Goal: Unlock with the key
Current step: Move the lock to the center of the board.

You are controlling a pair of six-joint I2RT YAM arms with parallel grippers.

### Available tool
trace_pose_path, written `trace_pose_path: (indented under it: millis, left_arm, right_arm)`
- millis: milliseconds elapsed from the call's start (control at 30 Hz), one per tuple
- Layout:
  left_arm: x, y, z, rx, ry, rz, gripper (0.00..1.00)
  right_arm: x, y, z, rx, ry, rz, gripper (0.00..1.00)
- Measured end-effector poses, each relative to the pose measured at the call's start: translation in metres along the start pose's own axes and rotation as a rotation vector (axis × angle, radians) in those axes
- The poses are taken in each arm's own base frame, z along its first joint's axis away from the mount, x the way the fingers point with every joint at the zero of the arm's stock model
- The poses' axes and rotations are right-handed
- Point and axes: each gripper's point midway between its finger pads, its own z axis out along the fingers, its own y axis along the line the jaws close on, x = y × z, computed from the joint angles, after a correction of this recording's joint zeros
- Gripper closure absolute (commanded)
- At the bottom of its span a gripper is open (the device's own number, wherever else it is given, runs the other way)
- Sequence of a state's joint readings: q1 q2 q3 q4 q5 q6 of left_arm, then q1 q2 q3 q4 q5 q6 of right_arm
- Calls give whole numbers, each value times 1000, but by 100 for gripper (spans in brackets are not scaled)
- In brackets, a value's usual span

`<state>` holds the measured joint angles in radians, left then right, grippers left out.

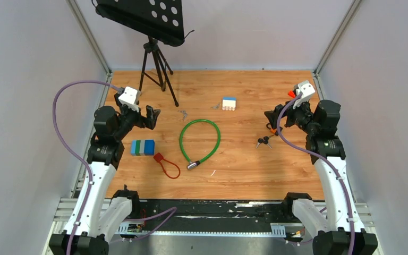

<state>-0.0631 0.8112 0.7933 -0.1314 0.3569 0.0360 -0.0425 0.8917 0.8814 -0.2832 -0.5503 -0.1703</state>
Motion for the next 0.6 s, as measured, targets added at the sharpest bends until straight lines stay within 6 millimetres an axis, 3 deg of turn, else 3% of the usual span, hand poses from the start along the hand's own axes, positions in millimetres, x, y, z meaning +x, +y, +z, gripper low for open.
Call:
trace_pose_path:
  millis: [600]
  left_arm:
    - [-3, -5, -3, 30, -14, 44, 0]
  right_arm:
    - [-2, 7, -8, -28, -28, -91, 0]
